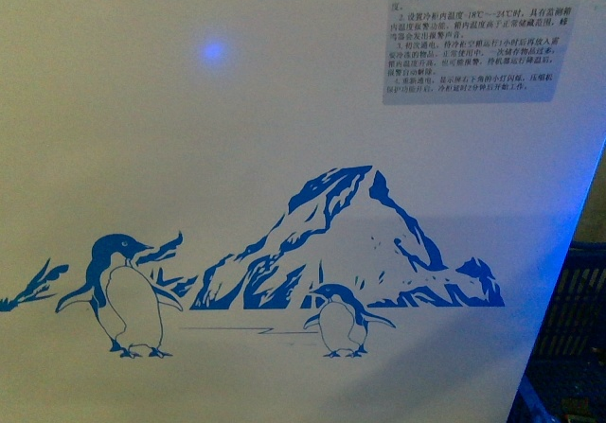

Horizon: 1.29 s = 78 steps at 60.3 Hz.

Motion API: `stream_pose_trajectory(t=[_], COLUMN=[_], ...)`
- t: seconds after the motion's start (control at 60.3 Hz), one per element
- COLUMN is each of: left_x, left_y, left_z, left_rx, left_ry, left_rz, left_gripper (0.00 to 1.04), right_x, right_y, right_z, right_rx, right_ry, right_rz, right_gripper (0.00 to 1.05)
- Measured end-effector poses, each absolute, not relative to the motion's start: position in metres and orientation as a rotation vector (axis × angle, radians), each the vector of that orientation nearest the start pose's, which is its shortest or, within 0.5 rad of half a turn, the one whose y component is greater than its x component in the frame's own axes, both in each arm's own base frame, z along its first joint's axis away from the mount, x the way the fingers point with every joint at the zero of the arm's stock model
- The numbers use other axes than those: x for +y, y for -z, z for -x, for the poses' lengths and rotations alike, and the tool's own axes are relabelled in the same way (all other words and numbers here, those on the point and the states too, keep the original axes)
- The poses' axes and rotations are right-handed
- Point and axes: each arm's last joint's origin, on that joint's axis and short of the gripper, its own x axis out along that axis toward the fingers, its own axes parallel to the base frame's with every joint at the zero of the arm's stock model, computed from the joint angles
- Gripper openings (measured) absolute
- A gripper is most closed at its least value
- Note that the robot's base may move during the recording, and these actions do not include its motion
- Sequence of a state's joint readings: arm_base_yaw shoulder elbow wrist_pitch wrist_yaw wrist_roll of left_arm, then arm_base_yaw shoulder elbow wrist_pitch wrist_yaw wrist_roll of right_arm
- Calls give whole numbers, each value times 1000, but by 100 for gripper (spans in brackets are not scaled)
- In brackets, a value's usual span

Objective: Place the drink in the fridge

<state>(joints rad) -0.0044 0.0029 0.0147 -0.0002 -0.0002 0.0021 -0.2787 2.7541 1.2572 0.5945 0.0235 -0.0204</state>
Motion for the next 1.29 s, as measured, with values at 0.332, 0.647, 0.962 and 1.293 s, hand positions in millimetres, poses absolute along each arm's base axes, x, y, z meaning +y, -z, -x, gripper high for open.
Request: stream_pose_trajectory(t=[0.332,0.647,0.962,1.293], left_x=[0,0,0,0], left_y=[-168,-168,-168,-168], left_z=[-97,-97,-97,-97], left_rx=[-12,-12,-12,-12], left_ry=[5,5,4,5], left_rz=[-2,-2,-2,-2], left_gripper=[97,97,97,97], right_x=[-112,-106,-102,-111], right_y=[181,199,198,135], right_z=[-395,-408,-408,-380], right_rx=[1030,1075,1094,1075], right_ry=[333,324,319,330], right_rz=[-167,-193,-198,-220], right_gripper=[97,97,64,41])
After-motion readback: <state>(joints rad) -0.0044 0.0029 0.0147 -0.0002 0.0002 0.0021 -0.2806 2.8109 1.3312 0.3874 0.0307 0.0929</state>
